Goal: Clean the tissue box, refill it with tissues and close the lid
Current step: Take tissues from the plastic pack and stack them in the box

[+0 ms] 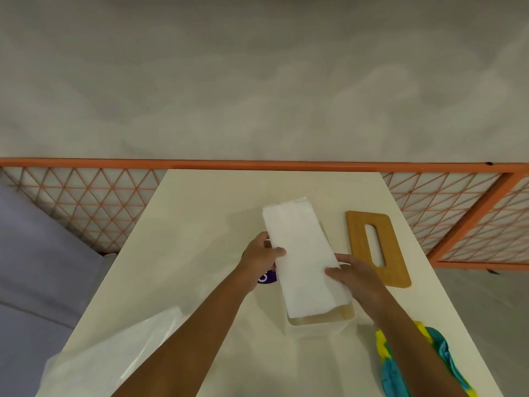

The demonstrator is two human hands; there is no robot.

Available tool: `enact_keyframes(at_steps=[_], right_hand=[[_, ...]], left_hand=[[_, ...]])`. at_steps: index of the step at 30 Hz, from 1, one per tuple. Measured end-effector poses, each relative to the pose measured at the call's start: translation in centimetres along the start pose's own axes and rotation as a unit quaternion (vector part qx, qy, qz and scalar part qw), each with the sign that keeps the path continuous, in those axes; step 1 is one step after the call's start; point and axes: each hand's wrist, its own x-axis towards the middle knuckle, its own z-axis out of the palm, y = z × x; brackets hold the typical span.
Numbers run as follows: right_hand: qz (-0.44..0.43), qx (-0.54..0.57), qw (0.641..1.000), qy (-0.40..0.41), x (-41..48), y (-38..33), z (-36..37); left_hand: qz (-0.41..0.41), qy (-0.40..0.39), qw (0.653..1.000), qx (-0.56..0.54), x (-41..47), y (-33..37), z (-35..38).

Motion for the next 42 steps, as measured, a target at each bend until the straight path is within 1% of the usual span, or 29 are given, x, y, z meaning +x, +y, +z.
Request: enact_keyframes(at_steps=[3,6,7,10,13,14,16,18,19,20,21,22,23,24,25,26,28,30,31,33,34,37,42], right_hand=[[-0.013,-0.143,0.989,0.034,1.1,-0.1,-0.3],[-0.023,-0.235,0.971,0.045,1.7,0.3,0.1],[-0.025,-0.252,0.966,0.047,1.8,0.5,0.4],[-0.023,-0.292,0.955,0.053,1.9,1.2,1.3],[-0.023,-0.341,0.938,0.057,1.9,1.9,2.3],[-0.023,-0.354,0.933,0.056,1.9,2.1,2.7],[-0.028,-0.379,0.924,0.05,1.8,2.3,3.2],[-0.029,-0.401,0.915,0.042,1.8,2.4,3.6],[-0.024,-0.407,0.912,0.039,1.8,2.5,3.8],[-0.019,-0.411,0.911,0.036,1.9,2.6,3.9],[-0.016,-0.414,0.909,0.036,2.0,2.8,4.0],[-0.016,-0.417,0.908,0.037,2.2,2.9,4.1],[-0.019,-0.421,0.906,0.04,2.2,3.0,4.2],[-0.021,-0.426,0.904,0.043,2.2,3.0,4.3],[-0.023,-0.43,0.902,0.043,2.1,3.0,4.3],[-0.026,-0.435,0.899,0.042,2.0,2.9,4.3],[-0.036,-0.449,0.892,0.04,1.5,2.6,4.2],[-0.054,-0.466,0.882,0.047,0.9,2.2,4.0],[-0.066,-0.478,0.874,0.056,0.5,1.9,4.0],[-0.096,-0.494,0.861,0.076,0.0,1.1,4.1],[-0.112,-0.492,0.86,0.082,-0.2,0.7,4.2],[-0.151,-0.449,0.878,0.066,-0.4,-0.5,5.1],[-0.208,-0.358,0.91,-0.029,-0.7,-1.7,9.1]], left_hand=[[0.009,0.008,0.998,0.059,1.2,0.4,0.7],[0.023,0.005,0.99,0.139,2.3,0.5,1.2],[0.031,0.004,0.981,0.19,2.6,0.4,1.4],[0.045,-0.006,0.939,0.34,3.3,0.5,2.4],[0.036,-0.022,0.906,0.421,3.6,0.5,3.7],[0.034,-0.024,0.902,0.429,3.5,0.5,4.0],[0.012,-0.026,0.905,0.423,3.2,0.4,4.7],[-0.012,-0.008,0.923,0.385,3.8,-0.2,5.3],[-0.004,0.008,0.928,0.372,3.9,-0.2,5.6],[0.018,-0.004,0.908,0.418,4.0,-0.1,5.8],[0.04,-0.045,0.885,0.461,3.8,-0.5,5.9],[0.037,-0.03,0.879,0.474,3.7,-0.4,5.9],[0.015,0.008,0.913,0.407,3.9,-0.3,5.9],[-0.003,0.021,0.932,0.363,4.2,-0.3,5.7],[-0.001,0.013,0.927,0.376,3.6,0.2,5.5],[0.001,-0.006,0.91,0.414,3.4,0.5,5.4],[-0.009,-0.015,0.895,0.445,2.7,1.2,5.0],[0.013,-0.015,0.894,0.447,2.2,1.8,4.7],[0.011,-0.011,0.894,0.448,2.1,1.9,4.4],[0.03,0.012,0.889,0.457,2.1,2.0,3.6],[0.033,0.017,0.889,0.457,1.8,2.2,3.0],[0.05,0.039,0.9,0.43,0.4,2.9,0.8],[0.054,0.097,0.906,0.408,-2.0,1.6,-4.2]])
